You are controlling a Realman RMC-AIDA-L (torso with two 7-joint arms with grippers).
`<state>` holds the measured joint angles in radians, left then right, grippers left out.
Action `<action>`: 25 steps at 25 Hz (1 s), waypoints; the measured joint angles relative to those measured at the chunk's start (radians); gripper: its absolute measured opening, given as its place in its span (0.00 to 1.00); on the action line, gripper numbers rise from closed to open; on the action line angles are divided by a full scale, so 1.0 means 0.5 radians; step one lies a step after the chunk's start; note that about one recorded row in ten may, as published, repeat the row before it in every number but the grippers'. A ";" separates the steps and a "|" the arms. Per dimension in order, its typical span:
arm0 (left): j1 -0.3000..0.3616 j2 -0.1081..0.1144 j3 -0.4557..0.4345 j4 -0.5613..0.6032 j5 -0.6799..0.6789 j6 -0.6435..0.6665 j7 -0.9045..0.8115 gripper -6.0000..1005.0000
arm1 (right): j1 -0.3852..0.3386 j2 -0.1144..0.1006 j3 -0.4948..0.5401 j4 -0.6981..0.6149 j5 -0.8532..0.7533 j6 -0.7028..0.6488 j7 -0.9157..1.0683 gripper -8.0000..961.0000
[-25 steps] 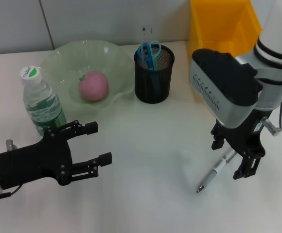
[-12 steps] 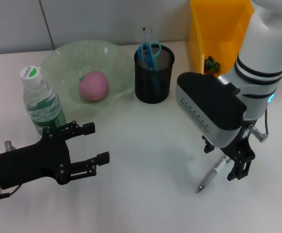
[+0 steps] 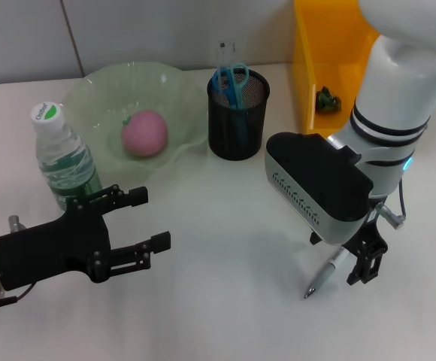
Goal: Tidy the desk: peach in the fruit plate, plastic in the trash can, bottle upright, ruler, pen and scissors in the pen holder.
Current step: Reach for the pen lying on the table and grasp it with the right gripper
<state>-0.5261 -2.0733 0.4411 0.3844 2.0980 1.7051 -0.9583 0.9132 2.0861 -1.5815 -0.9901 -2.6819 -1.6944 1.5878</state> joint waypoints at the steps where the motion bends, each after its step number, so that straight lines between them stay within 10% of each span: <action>1: -0.002 0.000 -0.002 -0.005 0.000 0.000 0.003 0.81 | -0.001 0.000 -0.004 0.001 0.001 0.009 -0.001 0.79; 25: -0.007 -0.001 -0.003 -0.014 -0.043 -0.005 0.018 0.81 | -0.007 0.000 -0.108 0.078 0.035 0.125 -0.020 0.52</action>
<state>-0.5295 -2.0740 0.4396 0.3774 2.0767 1.7027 -0.9494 0.9096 2.0861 -1.6354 -0.9512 -2.6645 -1.6320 1.5777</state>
